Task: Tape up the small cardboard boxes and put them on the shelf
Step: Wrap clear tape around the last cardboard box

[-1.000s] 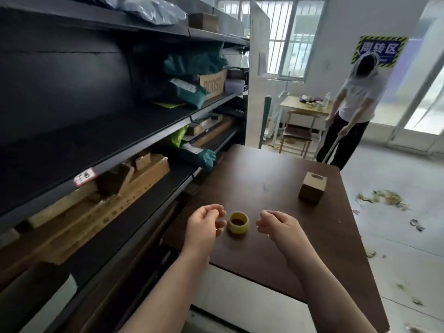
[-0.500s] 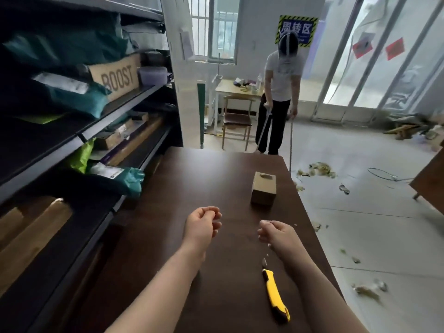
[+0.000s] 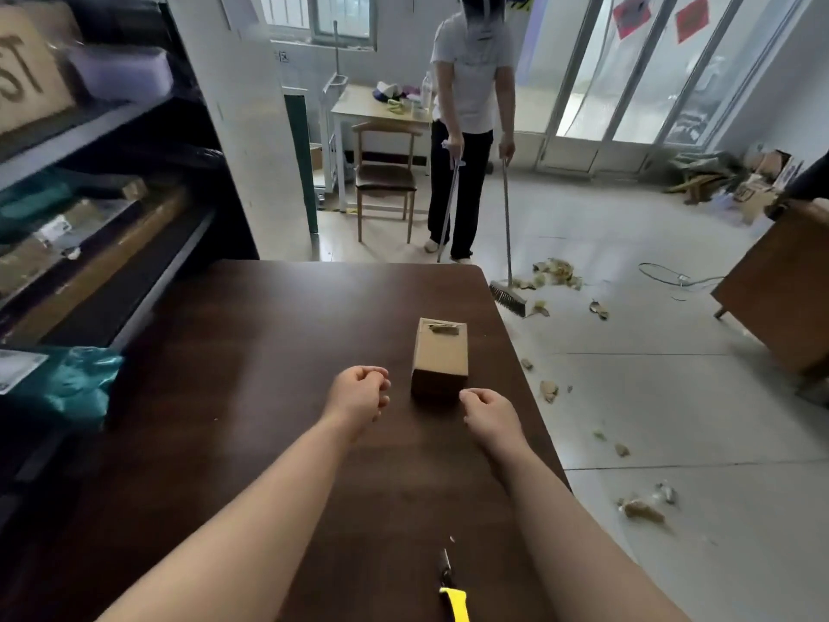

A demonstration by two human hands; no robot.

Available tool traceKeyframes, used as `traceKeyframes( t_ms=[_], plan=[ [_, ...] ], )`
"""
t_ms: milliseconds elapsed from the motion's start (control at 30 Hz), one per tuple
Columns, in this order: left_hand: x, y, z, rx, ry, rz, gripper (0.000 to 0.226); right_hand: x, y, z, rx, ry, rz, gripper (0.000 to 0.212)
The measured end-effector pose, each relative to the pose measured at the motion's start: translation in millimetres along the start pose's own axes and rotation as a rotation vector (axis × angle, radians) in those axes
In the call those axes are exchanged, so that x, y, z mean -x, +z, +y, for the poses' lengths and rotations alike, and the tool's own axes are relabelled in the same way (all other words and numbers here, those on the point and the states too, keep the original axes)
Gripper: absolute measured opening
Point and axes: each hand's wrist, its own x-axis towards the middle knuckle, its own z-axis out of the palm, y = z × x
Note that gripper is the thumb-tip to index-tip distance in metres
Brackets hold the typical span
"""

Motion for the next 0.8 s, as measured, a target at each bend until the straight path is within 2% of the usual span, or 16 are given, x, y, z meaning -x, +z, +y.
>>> traceKeyframes(
  t_ms=[100,233,400,633,800],
  plan=[
    [-45,26,-10,-0.035,-0.064,0.007,0.017,-52,2,3,0.040,0.008,-0.009,0.022],
    [-95,53,-26,-0.156,-0.120,0.002,0.034,-113,8,16,0.144,0.034,-0.059,0.040],
    [-137,81,-37,-0.247,-0.134,-0.033,0.048,-167,17,30,0.128,0.097,-0.109,0.057],
    [-161,91,-53,-0.257,-0.118,-0.060,0.042,-194,37,46,0.131,0.061,-0.127,0.048],
    [-143,58,-66,-0.249,-0.147,0.026,0.032,-163,42,43,0.122,0.064,-0.121,0.047]
  ],
)
